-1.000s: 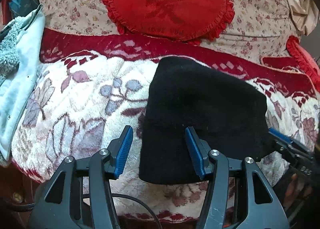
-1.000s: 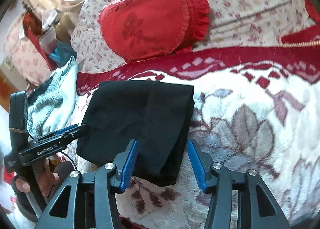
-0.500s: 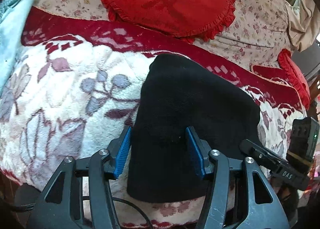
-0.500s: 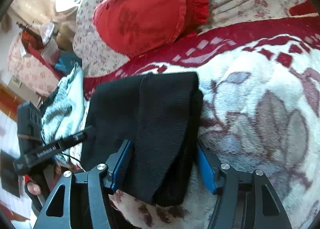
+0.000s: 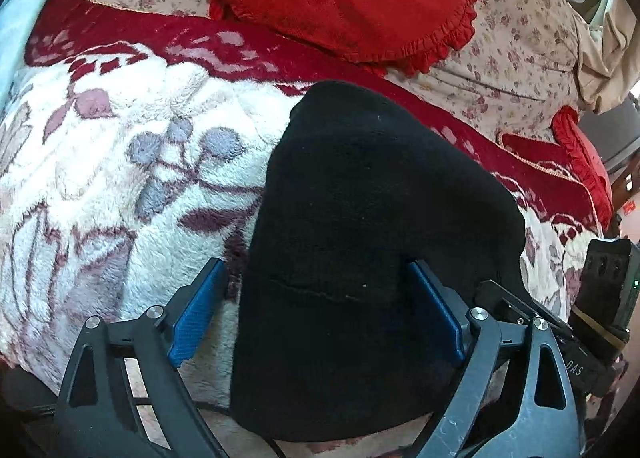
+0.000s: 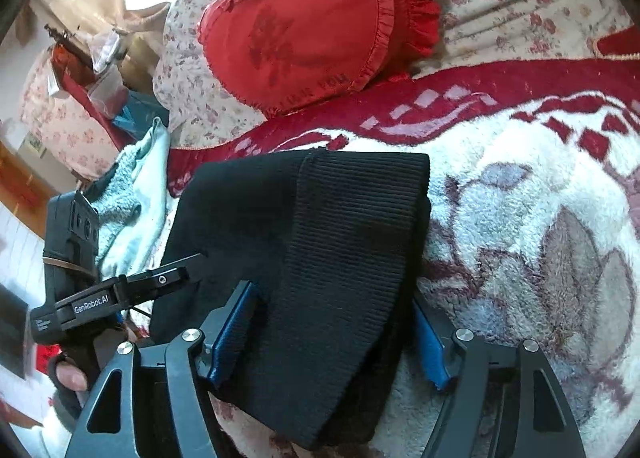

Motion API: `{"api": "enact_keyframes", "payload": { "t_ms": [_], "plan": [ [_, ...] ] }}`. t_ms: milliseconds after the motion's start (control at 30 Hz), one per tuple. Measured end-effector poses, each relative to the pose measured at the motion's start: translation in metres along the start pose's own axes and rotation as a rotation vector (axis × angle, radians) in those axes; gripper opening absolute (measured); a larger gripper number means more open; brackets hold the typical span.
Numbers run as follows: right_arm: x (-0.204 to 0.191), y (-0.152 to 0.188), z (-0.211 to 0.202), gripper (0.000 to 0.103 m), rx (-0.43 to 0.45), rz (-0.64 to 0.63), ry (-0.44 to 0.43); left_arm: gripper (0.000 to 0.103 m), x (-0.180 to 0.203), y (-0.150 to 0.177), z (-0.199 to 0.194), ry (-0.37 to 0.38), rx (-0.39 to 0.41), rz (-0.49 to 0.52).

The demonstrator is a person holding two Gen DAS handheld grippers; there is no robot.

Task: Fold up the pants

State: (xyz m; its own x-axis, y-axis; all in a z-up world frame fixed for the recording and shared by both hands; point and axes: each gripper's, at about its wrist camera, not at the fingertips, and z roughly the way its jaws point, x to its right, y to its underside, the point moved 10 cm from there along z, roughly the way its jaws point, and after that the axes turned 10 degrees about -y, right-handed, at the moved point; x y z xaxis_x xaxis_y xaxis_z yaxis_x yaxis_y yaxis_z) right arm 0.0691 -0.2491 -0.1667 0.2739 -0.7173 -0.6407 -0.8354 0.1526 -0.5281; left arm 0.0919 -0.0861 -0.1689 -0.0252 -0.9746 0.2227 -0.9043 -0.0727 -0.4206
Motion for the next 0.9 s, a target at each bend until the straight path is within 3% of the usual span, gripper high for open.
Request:
{"api": "enact_keyframes", "payload": {
  "t_ms": [167, 233, 400, 633, 767, 833, 900],
  "plan": [
    [-0.003, -0.001, -0.002, 0.058, 0.002, -0.033, 0.021, 0.089, 0.000, 0.004, -0.003, 0.014, -0.001, -0.024],
    [-0.008, -0.003, -0.004, 0.053, 0.001, -0.059, 0.036, 0.073, 0.003, 0.004, -0.007, 0.040, -0.012, -0.029],
    [-0.023, -0.021, -0.015, 0.046, 0.035, -0.105, 0.031, 0.057, 0.011, -0.009, -0.023, 0.049, 0.000, -0.014],
    [-0.029, -0.073, -0.013, 0.044, 0.093, -0.160, 0.049, 0.055, 0.018, -0.056, -0.027, 0.003, 0.073, 0.013],
    [-0.014, -0.094, 0.012, 0.044, 0.082, -0.134, 0.048, 0.055, 0.011, -0.073, 0.001, -0.045, 0.039, 0.012],
    [0.003, -0.095, 0.030, 0.049, 0.051, -0.118, 0.094, 0.056, 0.007, -0.073, 0.020, -0.067, 0.007, 0.018],
    [0.023, -0.089, 0.041, 0.057, 0.011, -0.080, 0.136, 0.062, 0.005, -0.074, 0.022, -0.063, 0.026, 0.024]
  ]
}}
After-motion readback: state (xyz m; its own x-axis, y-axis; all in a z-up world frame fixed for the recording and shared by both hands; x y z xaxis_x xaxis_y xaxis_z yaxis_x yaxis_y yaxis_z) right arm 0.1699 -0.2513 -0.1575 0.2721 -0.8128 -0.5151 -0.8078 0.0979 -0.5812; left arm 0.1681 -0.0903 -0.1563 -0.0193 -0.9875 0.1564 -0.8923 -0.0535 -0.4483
